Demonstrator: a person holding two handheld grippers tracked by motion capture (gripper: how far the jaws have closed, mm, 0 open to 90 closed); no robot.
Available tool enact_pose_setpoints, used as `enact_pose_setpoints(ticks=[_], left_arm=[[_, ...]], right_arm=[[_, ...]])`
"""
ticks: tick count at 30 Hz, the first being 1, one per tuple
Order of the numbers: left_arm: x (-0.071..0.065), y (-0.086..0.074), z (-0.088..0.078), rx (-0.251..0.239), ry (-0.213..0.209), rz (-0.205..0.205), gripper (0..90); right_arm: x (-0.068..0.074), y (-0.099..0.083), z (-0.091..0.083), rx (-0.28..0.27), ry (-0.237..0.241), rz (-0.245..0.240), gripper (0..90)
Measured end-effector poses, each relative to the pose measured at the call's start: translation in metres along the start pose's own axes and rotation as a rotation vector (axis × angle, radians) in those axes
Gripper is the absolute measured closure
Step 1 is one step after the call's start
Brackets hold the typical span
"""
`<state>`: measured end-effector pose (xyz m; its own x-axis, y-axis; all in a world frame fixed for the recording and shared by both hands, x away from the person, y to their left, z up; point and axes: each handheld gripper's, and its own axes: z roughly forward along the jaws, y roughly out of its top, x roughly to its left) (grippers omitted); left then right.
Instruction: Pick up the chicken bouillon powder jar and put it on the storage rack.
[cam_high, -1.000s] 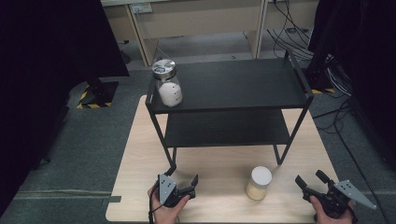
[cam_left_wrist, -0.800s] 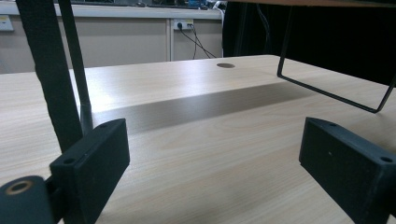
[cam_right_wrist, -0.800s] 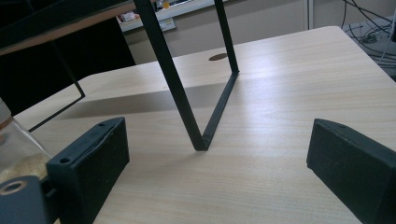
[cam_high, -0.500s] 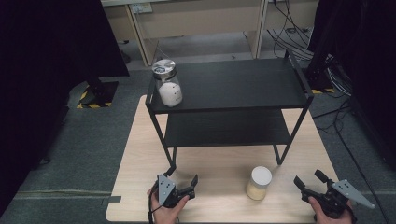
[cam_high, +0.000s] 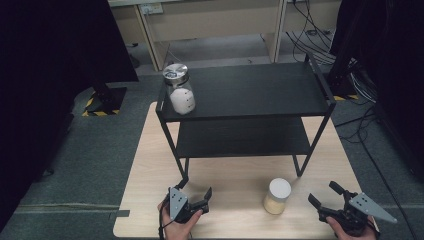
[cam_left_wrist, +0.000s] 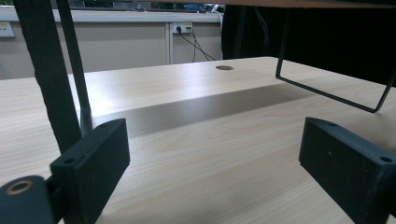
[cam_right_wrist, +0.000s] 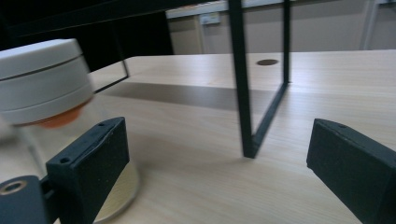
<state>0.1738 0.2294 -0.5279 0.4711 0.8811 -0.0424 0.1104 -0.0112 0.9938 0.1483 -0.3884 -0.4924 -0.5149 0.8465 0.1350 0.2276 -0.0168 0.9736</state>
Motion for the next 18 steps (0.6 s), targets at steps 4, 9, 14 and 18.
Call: enact_pose_setpoints(ticks=[4,9,14,18], left_arm=[[0.0,0.0,0.0,0.0,-0.001,0.0,8.2],[0.0,0.0,0.0,0.003,-0.001,0.004,8.1],[0.0,0.0,0.0,-0.001,-0.001,0.0,8.1],[0.0,0.0,0.0,-0.001,-0.001,0.001,8.2]], right_arm=[[-0.003,0.003,0.002,0.012,0.062,-0.039,6.7],[-0.006,0.01,0.008,0.034,0.159,-0.085,6.9],[-0.002,0.014,0.019,0.046,0.224,-0.115,7.6],[0.002,0.016,0.029,0.052,0.263,-0.13,9.7]])
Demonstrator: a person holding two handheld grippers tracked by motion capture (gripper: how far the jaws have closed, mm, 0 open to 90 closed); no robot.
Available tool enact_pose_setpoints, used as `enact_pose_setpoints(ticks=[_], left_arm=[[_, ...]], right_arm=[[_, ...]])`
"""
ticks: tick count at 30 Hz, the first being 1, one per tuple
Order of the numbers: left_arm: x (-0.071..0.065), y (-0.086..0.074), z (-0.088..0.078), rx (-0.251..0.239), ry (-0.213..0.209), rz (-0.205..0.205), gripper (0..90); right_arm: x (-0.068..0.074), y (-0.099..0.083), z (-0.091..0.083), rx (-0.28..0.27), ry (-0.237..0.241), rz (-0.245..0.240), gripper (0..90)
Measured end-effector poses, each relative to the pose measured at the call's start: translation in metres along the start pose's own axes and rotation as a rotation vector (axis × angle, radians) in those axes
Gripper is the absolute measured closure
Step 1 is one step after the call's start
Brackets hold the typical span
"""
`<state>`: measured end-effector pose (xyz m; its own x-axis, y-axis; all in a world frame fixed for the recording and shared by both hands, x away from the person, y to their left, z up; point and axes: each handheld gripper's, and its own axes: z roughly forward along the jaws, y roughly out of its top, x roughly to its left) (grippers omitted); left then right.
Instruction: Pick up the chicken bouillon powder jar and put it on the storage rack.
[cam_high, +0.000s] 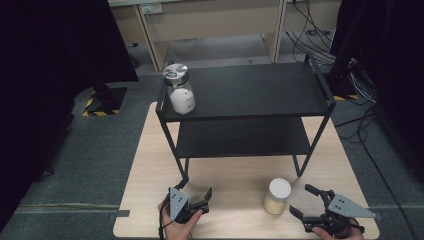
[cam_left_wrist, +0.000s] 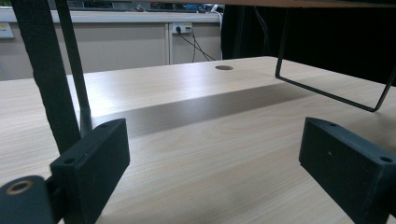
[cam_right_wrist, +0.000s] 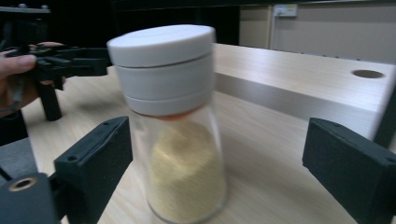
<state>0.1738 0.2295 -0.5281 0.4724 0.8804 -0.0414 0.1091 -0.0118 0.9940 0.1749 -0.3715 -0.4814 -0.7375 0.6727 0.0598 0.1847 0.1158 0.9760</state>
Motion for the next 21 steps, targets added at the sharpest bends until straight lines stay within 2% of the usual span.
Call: enact_pose_setpoints(ticks=[9,16,21], left_arm=[[0.0,0.0,0.0,0.003,-0.001,0.006,8.1],[0.0,0.0,0.0,0.0,-0.002,0.007,8.2],[0.0,0.0,0.0,0.001,-0.003,0.009,8.1]], right_arm=[[0.003,0.005,0.023,0.022,0.057,-0.03,16.4],[0.006,0.007,0.036,0.022,0.064,-0.053,23.9],[0.01,0.006,0.044,0.018,0.049,-0.067,32.1]])
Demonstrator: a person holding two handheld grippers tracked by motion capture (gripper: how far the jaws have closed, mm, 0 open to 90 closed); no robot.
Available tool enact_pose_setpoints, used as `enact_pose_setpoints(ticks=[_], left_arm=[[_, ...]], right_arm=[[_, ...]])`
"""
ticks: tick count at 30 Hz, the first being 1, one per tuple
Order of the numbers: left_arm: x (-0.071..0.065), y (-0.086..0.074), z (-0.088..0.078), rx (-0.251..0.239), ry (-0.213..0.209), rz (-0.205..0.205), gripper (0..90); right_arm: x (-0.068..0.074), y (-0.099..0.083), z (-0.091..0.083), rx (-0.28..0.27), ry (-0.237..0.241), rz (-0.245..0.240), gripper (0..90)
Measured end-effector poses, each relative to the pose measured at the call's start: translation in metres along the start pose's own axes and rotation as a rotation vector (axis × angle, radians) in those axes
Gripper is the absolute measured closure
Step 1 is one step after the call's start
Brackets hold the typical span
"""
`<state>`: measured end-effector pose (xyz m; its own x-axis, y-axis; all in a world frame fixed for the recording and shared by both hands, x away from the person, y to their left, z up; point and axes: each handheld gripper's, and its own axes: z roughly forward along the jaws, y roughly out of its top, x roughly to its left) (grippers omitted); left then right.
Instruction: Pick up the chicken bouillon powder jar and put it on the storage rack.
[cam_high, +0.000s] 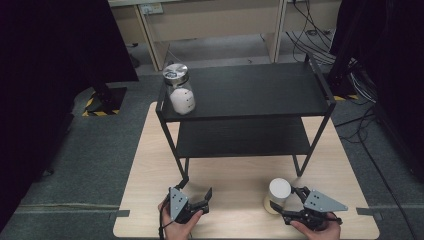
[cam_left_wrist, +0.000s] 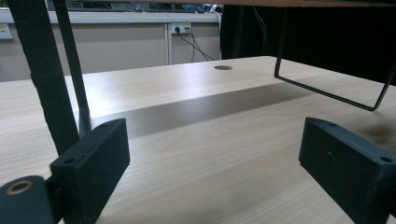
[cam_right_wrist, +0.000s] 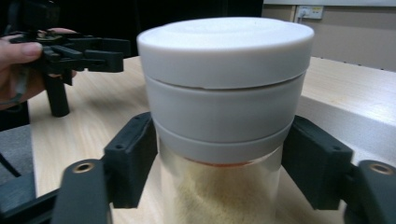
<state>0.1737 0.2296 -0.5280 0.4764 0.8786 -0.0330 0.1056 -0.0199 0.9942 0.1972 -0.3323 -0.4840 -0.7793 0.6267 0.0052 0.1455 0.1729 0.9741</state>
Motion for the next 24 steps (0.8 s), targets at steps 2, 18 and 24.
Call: enact_pose_setpoints(ticks=[2,18,24], left_arm=[[0.0,0.0,0.0,-0.001,0.0,-0.001,8.1],[-0.001,0.0,0.0,-0.002,0.003,0.0,8.2],[-0.001,-0.001,0.0,-0.004,0.005,-0.001,8.3]], right_arm=[[0.002,-0.001,0.002,-0.001,-0.008,-0.006,33.6],[0.015,0.016,-0.008,0.012,-0.079,0.054,34.7],[0.024,0.033,-0.018,-0.042,-0.132,0.026,34.9]])
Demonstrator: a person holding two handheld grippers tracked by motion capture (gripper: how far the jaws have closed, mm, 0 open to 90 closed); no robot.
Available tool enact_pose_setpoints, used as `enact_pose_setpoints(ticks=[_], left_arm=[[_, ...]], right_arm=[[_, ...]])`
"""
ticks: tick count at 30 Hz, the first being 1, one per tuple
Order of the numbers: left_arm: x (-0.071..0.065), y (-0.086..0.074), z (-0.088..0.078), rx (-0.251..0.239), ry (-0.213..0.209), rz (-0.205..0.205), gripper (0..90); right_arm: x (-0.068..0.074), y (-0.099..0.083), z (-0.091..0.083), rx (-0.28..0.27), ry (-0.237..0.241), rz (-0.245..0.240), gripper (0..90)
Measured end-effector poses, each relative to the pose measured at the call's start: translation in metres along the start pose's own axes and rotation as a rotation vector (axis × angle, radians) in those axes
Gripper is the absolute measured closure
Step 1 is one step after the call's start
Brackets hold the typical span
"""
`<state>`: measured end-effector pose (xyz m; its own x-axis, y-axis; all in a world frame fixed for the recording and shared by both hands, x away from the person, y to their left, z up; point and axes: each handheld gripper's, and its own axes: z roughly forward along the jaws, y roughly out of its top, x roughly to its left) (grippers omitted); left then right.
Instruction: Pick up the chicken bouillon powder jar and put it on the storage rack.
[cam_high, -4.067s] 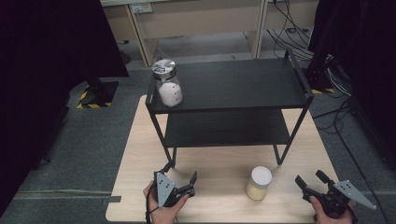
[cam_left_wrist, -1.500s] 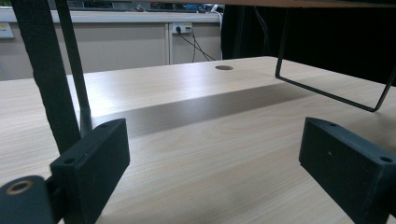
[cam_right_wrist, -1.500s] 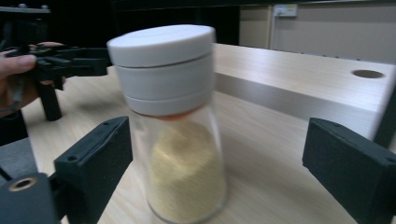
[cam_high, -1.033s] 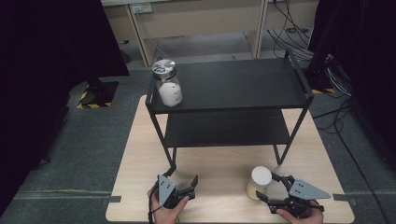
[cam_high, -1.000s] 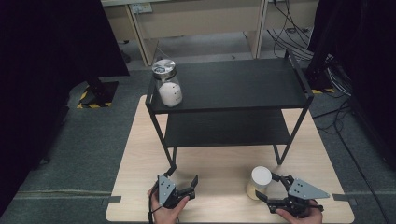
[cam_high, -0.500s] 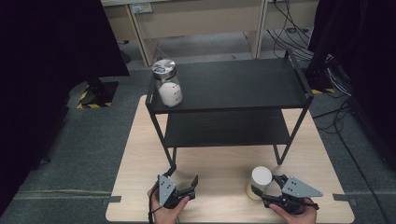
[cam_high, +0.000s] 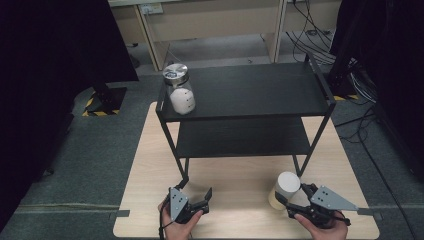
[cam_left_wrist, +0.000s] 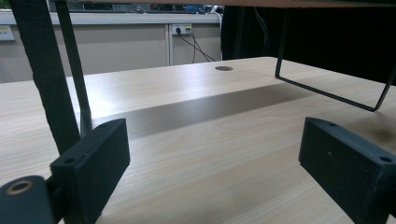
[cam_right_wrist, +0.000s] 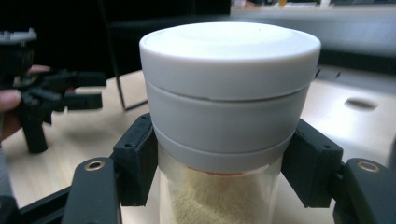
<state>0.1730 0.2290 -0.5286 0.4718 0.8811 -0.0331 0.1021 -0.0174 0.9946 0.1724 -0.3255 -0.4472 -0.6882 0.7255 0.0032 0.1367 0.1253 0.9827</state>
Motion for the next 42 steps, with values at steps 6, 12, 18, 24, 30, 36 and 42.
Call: enact_pose_setpoints(ticks=[6,12,18,24,30,36,42], left_arm=[[0.0,0.0,0.0,-0.002,0.002,-0.002,8.3],[0.0,0.0,0.0,-0.003,0.003,-0.006,8.3],[0.0,-0.001,0.0,-0.005,0.003,-0.009,8.4],[0.0,-0.001,0.0,-0.005,0.005,-0.011,8.4],[-0.001,-0.001,0.0,-0.006,0.007,-0.009,8.4],[0.0,-0.001,0.0,-0.008,0.007,-0.012,8.4],[-0.001,-0.001,0.0,-0.004,0.005,-0.003,8.4]], right_arm=[[0.005,0.016,-0.007,-0.078,-0.058,0.0,35.0],[0.008,0.028,-0.01,-0.111,-0.085,-0.007,35.0],[0.011,0.035,-0.009,-0.116,-0.097,-0.013,35.1],[0.013,0.042,-0.006,-0.122,-0.112,-0.014,35.1],[0.014,0.047,-0.006,-0.126,-0.118,-0.013,35.2],[0.014,0.054,-0.006,-0.132,-0.131,-0.009,35.3],[0.014,0.067,-0.006,-0.156,-0.141,-0.016,35.3]])
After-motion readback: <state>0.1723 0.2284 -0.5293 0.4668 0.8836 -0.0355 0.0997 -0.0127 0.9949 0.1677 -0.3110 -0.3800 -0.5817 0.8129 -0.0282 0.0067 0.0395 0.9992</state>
